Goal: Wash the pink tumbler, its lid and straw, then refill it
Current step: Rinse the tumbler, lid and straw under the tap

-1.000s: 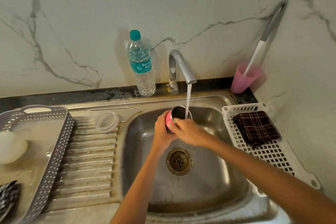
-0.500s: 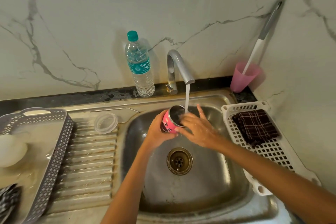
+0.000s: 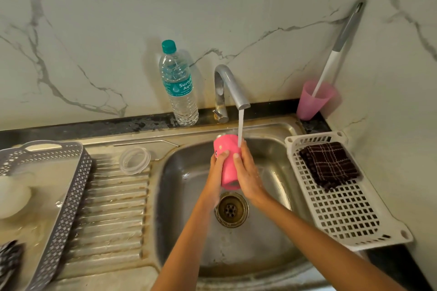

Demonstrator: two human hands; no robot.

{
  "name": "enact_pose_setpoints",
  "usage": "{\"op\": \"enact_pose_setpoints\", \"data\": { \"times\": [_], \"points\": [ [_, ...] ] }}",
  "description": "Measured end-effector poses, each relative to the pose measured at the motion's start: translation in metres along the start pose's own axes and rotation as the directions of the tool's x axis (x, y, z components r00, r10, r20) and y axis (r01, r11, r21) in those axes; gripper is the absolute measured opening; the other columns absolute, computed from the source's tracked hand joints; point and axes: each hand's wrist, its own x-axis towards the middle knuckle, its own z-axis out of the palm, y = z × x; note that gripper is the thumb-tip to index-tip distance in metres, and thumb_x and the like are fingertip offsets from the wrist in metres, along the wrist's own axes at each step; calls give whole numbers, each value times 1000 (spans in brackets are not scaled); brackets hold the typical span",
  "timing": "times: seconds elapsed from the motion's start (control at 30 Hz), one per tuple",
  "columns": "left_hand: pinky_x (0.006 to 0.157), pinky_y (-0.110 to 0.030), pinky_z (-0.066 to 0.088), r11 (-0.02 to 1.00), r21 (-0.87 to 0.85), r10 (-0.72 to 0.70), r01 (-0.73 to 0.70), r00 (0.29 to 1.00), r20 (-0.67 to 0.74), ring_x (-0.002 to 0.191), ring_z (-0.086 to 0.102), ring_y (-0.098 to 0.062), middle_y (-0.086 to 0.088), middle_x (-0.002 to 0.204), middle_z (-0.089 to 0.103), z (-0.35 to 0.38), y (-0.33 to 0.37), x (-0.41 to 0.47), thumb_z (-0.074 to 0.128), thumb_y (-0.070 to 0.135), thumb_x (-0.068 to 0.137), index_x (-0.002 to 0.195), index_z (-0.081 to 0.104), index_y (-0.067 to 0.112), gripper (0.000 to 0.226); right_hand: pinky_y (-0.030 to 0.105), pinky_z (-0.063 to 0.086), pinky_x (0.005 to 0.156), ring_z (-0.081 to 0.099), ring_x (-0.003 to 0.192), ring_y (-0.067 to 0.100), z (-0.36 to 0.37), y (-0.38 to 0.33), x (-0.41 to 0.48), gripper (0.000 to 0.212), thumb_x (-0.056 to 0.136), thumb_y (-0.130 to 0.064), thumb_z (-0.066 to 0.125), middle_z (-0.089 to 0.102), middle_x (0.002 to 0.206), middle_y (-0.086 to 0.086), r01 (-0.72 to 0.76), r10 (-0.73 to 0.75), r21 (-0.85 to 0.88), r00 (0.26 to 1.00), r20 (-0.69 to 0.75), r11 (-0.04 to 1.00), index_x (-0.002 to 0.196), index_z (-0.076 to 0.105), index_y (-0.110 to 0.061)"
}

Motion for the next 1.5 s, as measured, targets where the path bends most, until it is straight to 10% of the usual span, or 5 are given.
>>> {"op": "enact_pose_setpoints", "data": {
  "times": [0.33, 0.53, 0.7, 0.9, 1.5],
  "points": [
    [68, -32, 58, 994, -96, -73, 58, 983, -170, 105, 67, -21, -7, 124, 64, 3, -3, 7, 64, 62, 80, 137, 49, 28, 68, 36, 21, 118, 19, 146, 23, 19, -23, -7, 55, 106, -36, 24, 12, 161, 5, -92, 111, -381, 993, 30, 920, 156, 9, -18],
    [74, -46, 60, 988, -53, -147, 144, 988, -53, 99, 71, -32, -15, 121, 67, 4, -7, -4, 73, 71, 64, 135, 50, 26, 86, 53, 35, 109, 37, 137, 33, 0, -17, 39, 56, 102, -51, 21, 28, 156, 10, -368, 362, -53, 927, -100, 928, 154, 15, -31],
    [68, -28, 53, 993, -117, -32, 7, 976, -214, 100, 64, -19, -6, 122, 61, 3, -4, 7, 65, 58, 81, 142, 42, 24, 73, 43, 22, 118, 19, 146, 26, 26, -21, -7, 60, 102, -44, 15, 15, 160, 10, -56, 66, -457, 998, 5, 888, 155, 14, -17],
    [76, -46, 59, 991, -39, -132, 132, 991, -4, 102, 69, -35, -21, 121, 65, 1, -14, -1, 73, 73, 60, 133, 52, 17, 94, 36, 41, 96, 47, 123, 31, -7, -27, 39, 47, 104, -44, 25, 41, 144, 7, -343, 340, -9, 935, -101, 939, 148, 29, -29],
    [89, -49, 55, 973, -178, -153, 147, 988, -20, 102, 67, -33, -20, 119, 68, 11, 7, -7, 60, 64, 82, 126, 61, 15, 65, 43, 48, 93, 55, 111, 28, -5, -32, 30, 51, 102, -51, 24, 49, 134, 13, -325, 322, -25, 942, -93, 945, 143, 33, -22]
  ]
}}
